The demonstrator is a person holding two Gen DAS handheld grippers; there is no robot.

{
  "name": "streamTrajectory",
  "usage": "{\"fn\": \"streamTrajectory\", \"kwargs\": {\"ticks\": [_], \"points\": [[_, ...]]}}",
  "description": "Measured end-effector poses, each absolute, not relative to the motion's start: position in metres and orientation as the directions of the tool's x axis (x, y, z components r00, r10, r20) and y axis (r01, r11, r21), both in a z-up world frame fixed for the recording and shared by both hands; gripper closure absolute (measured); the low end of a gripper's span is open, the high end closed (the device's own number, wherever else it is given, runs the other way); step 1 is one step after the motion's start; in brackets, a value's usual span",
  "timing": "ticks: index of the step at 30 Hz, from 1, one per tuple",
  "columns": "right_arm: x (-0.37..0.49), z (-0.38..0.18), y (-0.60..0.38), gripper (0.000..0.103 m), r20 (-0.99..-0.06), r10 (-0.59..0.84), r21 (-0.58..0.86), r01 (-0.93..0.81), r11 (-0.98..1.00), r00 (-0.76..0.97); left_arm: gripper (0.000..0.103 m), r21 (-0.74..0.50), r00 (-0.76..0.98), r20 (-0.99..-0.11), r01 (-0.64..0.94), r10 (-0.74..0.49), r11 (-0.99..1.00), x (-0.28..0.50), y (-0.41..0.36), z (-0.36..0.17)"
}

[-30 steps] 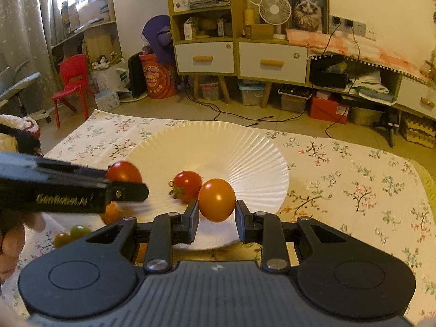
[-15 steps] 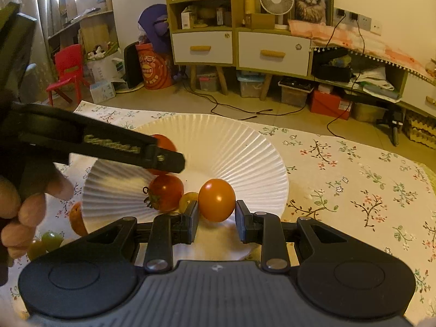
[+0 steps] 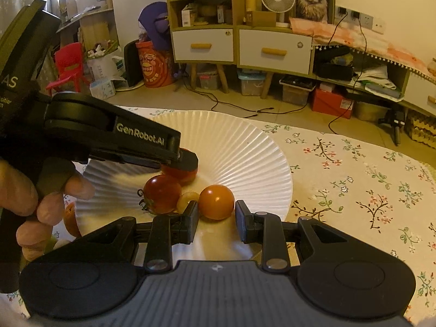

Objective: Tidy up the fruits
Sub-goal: 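Carry both tomatoes over the white bowl and open both grippers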

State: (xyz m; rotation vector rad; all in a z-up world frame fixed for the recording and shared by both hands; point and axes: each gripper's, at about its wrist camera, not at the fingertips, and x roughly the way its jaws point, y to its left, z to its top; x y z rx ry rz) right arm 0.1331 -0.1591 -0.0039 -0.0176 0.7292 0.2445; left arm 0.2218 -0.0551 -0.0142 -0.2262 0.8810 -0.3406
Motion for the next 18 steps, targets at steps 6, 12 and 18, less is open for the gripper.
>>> {"fn": "streamTrajectory", "kwargs": {"ticks": [6, 12, 18], "points": [[0.132, 0.001, -0.16, 0.057, -0.659, 0.205, 0.076, -0.207, 0.975, 0.723, 0.052, -0.33, 0.598, -0.7, 0.214, -0.39, 0.919, 0.215, -0.053, -0.006], [0.123, 0.008, -0.16, 0.039, -0.652, 0.188, 0.07, -0.189, 0.98, 0.734, 0.044, -0.313, 0.609, -0.695, 0.223, -0.383, 0.923, 0.201, -0.048, -0.003], [0.112, 0.012, -0.159, 0.025, -0.657, 0.163, 0.04, -0.182, 0.982, 0.736, 0.037, -0.281, 0.626, -0.694, 0.22, -0.356, 0.934, 0.183, -0.036, 0.004]]}}
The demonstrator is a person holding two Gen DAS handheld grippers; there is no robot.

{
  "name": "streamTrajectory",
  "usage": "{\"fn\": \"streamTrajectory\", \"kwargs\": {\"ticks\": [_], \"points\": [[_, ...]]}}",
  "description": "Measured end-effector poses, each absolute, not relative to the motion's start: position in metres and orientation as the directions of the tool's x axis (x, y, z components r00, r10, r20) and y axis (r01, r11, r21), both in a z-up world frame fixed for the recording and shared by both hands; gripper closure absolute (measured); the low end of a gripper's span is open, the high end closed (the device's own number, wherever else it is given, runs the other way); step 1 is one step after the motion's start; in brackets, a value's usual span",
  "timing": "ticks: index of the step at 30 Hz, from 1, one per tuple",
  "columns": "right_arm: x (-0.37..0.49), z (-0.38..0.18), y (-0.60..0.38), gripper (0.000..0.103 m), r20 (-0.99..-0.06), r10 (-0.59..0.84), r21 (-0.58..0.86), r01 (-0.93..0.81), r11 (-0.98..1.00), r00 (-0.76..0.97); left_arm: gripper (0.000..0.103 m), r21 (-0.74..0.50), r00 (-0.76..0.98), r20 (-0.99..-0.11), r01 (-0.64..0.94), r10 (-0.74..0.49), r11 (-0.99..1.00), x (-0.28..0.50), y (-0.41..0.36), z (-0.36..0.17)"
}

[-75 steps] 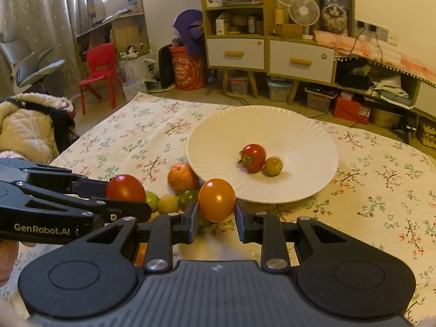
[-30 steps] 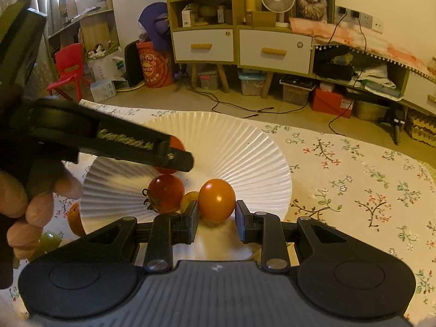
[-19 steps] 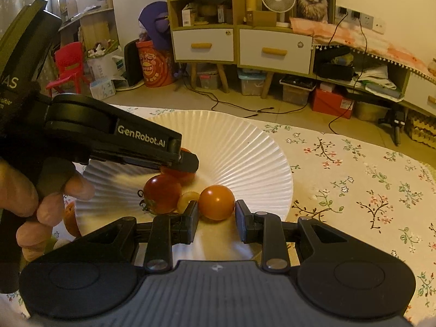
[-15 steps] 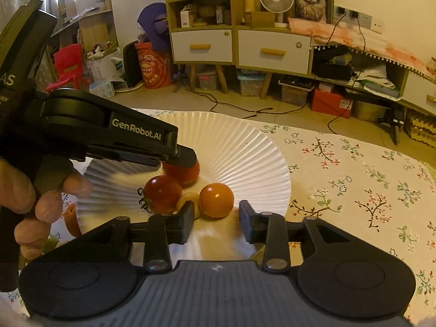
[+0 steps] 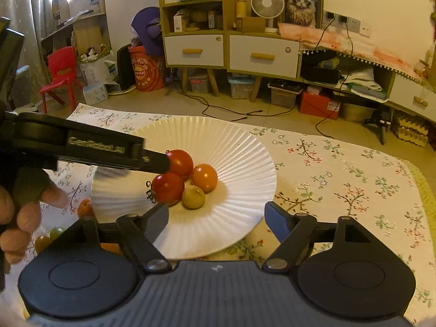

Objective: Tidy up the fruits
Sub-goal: 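Carry both tomatoes over the white bowl and open both grippers, then withdraw both grippers from the bowl toward the remaining fruits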

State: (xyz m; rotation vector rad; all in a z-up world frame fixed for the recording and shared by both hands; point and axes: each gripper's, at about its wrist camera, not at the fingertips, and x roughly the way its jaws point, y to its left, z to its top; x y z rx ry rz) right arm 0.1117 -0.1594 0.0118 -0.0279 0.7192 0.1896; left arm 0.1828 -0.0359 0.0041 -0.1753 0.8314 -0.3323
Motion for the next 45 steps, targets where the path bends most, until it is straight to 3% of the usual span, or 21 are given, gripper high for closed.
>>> {"fn": "streamTrajectory", "kwargs": {"ticks": [4, 13, 30, 45], "points": [[0.104, 0.013, -0.158, 0.016, -0.663, 0.152, 0.028, -0.178, 0.984, 0.733, 0.032, -0.247, 0.643, -0.692, 0.219, -0.33, 0.944, 0.17, -0.026, 0.008], [0.085, 0.016, -0.15, 0.007, -0.672, 0.127, 0.008, -0.164, 0.986, 0.729, 0.021, -0.175, 0.666, -0.69, 0.226, -0.283, 0.958, 0.136, -0.007, 0.011], [0.04, 0.017, -0.124, 0.001, -0.654, 0.133, -0.018, -0.19, 0.982, 0.745, 0.01, -0.108, 0.679, -0.698, 0.212, -0.226, 0.971, 0.071, 0.034, -0.002], [0.009, 0.007, -0.093, 0.001, -0.633, 0.194, -0.09, -0.32, 0.943, 0.75, 0.005, -0.099, 0.675, -0.686, 0.287, -0.274, 0.953, 0.031, 0.054, -0.01]]}}
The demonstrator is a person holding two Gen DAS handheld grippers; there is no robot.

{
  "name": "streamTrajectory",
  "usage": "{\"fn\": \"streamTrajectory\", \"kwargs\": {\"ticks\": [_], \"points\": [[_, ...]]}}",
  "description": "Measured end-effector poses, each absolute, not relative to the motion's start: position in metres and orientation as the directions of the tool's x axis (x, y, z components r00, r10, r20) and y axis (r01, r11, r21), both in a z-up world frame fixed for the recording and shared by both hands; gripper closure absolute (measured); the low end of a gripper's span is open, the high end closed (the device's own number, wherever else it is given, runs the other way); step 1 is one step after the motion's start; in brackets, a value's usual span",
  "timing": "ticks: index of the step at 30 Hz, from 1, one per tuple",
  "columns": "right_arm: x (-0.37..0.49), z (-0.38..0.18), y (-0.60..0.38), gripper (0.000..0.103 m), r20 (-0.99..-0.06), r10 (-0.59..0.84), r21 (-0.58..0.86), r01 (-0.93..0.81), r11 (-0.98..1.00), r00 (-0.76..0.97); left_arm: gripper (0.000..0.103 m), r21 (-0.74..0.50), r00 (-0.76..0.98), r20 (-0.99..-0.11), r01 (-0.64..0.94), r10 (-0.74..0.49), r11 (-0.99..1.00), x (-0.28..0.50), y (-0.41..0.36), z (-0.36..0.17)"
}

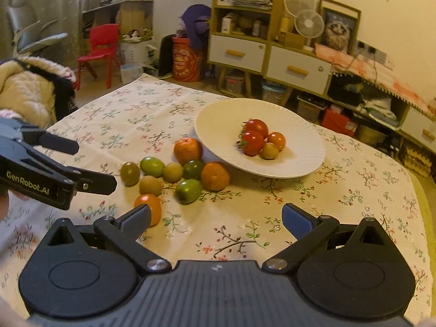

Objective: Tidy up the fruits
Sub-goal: 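Withdraw both grippers from the bowl toward the remaining fruits, then close the left gripper on the tan fruit while the right grasps an orange tomato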

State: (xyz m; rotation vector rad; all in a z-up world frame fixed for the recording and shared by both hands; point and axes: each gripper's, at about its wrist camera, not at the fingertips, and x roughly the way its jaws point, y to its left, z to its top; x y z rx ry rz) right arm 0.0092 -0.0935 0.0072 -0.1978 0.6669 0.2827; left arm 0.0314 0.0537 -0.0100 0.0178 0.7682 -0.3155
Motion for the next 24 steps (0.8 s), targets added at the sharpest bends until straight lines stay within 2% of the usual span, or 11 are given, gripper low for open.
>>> {"fn": "streamTrajectory", "kwargs": {"ticks": [6, 13, 24], "points": [[-0.006, -0.003, -0.088, 0.001, -0.637, 0.232, -0.107, -0.383, 0.918, 0.735, 0.004, -0.12, 0.66, -0.694, 0.288, -0.288, 0.95, 0.018, 0.069, -0.016], [-0.021, -0.016, -0.076, 0.001, -0.649, 0.306, -0.092, -0.472, 0.877, 0.696, 0.004, -0.088, 0.647, -0.712, 0.303, -0.273, 0.949, 0.007, 0.078, -0.031], [-0.013, -0.039, -0.071, 0.001, -0.696, 0.294, -0.088, -0.484, 0.871, 0.655, 0.004, -0.039, 0.604, -0.754, 0.355, -0.26, 0.934, -0.002, 0.072, -0.054]]}}
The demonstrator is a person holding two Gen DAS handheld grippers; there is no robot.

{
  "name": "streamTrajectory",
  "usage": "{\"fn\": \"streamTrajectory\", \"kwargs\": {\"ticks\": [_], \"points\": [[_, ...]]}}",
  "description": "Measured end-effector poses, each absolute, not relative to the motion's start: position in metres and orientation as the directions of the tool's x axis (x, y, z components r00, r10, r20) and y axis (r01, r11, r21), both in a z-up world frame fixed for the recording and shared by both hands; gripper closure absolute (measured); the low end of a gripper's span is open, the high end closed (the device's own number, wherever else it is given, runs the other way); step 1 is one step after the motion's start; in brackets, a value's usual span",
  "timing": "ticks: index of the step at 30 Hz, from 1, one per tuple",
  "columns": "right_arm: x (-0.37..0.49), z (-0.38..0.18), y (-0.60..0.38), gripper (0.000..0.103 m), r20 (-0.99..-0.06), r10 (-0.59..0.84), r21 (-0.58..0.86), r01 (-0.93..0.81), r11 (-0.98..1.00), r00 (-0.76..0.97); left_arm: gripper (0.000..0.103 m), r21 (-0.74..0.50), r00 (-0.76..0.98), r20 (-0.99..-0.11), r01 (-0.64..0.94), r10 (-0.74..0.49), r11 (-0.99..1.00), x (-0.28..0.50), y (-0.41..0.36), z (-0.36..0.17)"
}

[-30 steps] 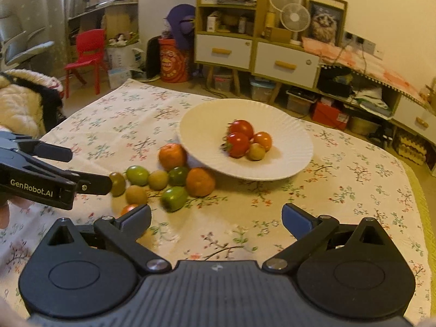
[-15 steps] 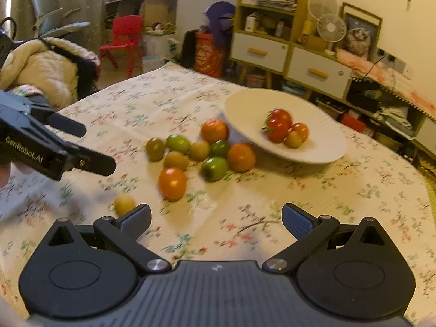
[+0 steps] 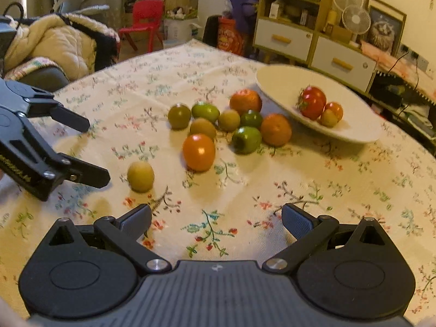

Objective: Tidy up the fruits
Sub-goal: 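Close the left gripper on the tan fruit while the right grasps an orange tomato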

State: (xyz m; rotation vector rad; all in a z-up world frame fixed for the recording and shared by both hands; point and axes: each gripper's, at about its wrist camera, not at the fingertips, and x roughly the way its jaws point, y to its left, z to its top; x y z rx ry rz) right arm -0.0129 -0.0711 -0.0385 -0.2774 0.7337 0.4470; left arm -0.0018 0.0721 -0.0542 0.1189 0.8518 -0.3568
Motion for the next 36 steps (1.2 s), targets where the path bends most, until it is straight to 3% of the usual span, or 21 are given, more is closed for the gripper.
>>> {"fn": "streamTrajectory", "kwargs": {"ticks": [9, 12, 19, 27, 32, 36], "points": [[0.001, -0.038, -0.077, 0.0, -0.729, 0.346, -0.011, -0.515, 0.857, 0.591, 0.009, -0.005, 0.62, -0.726, 0.428, -0.297, 0.904, -0.01, 0.05, -0.06], [0.005, -0.034, -0.078, 0.001, -0.745, 0.33, -0.01, -0.504, 0.863, 0.58, 0.02, -0.004, 0.621, -0.714, 0.457, -0.323, 0.889, -0.011, 0.042, -0.059], [0.011, -0.032, -0.078, 0.027, -0.721, 0.346, 0.0, -0.499, 0.866, 0.601, 0.048, -0.01, 0.618, -0.694, 0.504, -0.368, 0.864, -0.011, 0.026, -0.057], [0.02, -0.03, -0.07, 0.038, -0.707, 0.363, 0.012, -0.503, 0.864, 0.607, 0.078, -0.02, 0.611, -0.695, 0.51, -0.378, 0.86, -0.009, 0.022, -0.054], [0.025, -0.03, -0.065, 0.044, -0.698, 0.362, 0.005, -0.502, 0.865, 0.618, 0.078, -0.025, 0.604, -0.705, 0.502, -0.371, 0.864, -0.008, 0.023, -0.052], [0.029, -0.03, -0.061, 0.056, -0.69, 0.372, 0.016, -0.501, 0.865, 0.62, 0.078, -0.02, 0.601, -0.711, 0.502, -0.365, 0.865, -0.01, 0.023, -0.051]]}}
